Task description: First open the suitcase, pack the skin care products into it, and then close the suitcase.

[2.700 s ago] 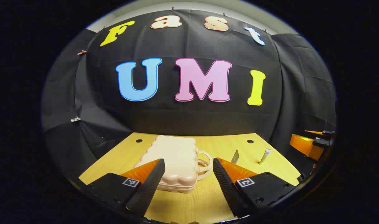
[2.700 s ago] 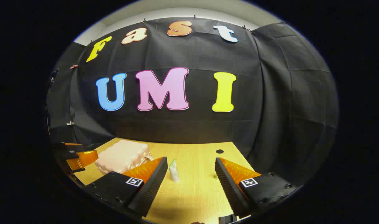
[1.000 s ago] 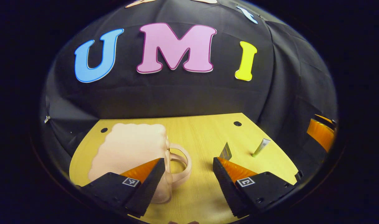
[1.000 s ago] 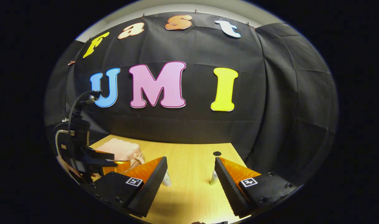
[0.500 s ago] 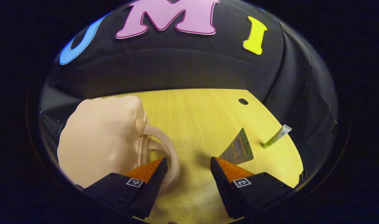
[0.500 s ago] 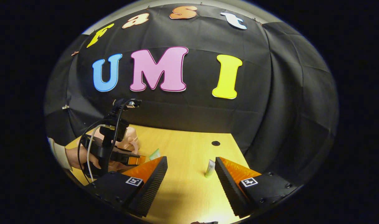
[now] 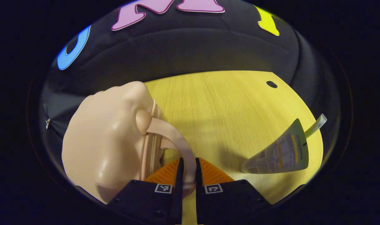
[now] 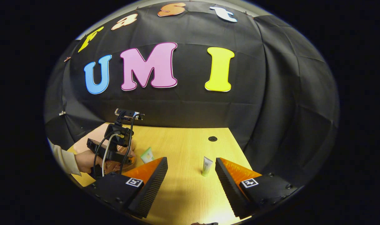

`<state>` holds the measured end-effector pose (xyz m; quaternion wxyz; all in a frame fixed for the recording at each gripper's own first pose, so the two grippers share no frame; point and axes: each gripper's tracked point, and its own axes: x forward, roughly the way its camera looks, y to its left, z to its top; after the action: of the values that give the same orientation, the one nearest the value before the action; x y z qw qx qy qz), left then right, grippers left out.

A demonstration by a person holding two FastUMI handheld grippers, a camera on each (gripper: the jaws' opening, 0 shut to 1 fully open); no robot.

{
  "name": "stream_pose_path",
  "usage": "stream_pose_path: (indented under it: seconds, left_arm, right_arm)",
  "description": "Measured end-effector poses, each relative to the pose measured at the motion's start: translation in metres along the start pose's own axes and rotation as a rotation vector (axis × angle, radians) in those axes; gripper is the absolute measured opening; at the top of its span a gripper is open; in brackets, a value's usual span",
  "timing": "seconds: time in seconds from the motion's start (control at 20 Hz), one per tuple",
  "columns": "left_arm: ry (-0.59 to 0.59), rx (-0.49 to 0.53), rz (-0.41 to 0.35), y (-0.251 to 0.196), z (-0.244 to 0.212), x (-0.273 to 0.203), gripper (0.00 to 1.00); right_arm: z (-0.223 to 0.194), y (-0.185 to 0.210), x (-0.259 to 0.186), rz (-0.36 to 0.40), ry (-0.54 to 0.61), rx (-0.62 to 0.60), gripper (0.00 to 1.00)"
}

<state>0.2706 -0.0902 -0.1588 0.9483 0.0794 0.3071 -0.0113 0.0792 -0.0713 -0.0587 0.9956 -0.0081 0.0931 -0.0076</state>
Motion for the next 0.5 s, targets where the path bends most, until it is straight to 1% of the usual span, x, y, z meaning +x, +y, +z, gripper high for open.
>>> stream_pose_path:
  seconds: [0.05,0.15,0.3,0.4,0.5]
  left_arm:
    - [-0.013,0.001,-0.009,0.0,0.007,-0.004,0.18]
    - [-0.053,0.028,-0.027,-0.001,0.029,-0.029,0.13]
    - [-0.108,-0.015,-0.072,0.011,0.066,-0.078,0.12]
    - [-0.16,-0.042,-0.082,0.045,0.096,-0.119,0.12]
    - [-0.207,-0.058,-0.077,0.096,0.124,-0.155,0.12]
  right_arm:
    - [-0.001,0.001,-0.001,0.003,0.003,0.005,0.97]
    - [0.0,0.004,-0.002,0.004,0.001,0.001,0.97]
    - [0.004,0.015,-0.003,0.022,-0.008,-0.003,0.97]
    - [0.008,0.022,-0.002,0.028,-0.014,-0.012,0.97]
    - [0.01,0.031,-0.002,0.03,-0.015,-0.008,0.97]
